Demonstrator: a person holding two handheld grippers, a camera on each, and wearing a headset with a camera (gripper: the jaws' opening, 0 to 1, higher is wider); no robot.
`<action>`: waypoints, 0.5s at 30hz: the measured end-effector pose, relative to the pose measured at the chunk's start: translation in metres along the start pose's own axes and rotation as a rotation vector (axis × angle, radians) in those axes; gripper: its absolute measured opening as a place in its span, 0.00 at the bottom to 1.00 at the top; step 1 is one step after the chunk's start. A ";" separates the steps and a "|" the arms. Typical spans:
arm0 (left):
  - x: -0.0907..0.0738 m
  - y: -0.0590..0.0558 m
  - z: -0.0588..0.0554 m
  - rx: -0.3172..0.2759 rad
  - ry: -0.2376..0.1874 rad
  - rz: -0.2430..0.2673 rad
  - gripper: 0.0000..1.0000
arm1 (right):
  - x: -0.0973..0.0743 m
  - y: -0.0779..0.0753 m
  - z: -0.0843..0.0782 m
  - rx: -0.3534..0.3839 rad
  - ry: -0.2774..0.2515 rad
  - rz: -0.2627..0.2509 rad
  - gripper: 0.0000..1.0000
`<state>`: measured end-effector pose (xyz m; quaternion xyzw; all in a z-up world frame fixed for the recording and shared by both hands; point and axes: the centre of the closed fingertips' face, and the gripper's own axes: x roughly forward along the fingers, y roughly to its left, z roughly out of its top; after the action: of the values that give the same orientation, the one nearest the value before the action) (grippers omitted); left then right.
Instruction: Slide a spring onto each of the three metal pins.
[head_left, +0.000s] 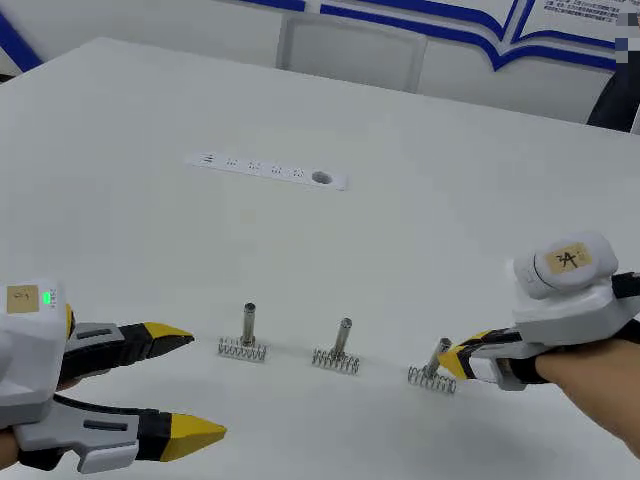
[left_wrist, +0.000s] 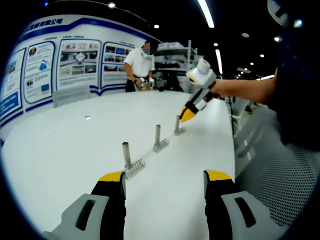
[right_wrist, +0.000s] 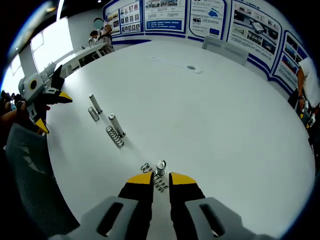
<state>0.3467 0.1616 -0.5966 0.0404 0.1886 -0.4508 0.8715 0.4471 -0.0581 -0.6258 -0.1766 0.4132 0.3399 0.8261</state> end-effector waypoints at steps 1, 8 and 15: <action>0.000 0.000 0.000 -0.001 -0.001 -0.001 0.64 | 0.000 0.000 -0.002 -0.003 0.002 0.003 0.14; 0.001 -0.001 -0.003 -0.004 0.007 -0.012 0.64 | 0.006 0.008 -0.017 -0.102 0.048 0.046 0.17; 0.002 -0.002 -0.004 -0.006 0.012 -0.022 0.64 | 0.014 0.007 -0.020 -0.217 0.076 0.088 0.18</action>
<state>0.3453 0.1599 -0.6005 0.0382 0.1956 -0.4594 0.8656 0.4368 -0.0584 -0.6495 -0.2594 0.4123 0.4116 0.7703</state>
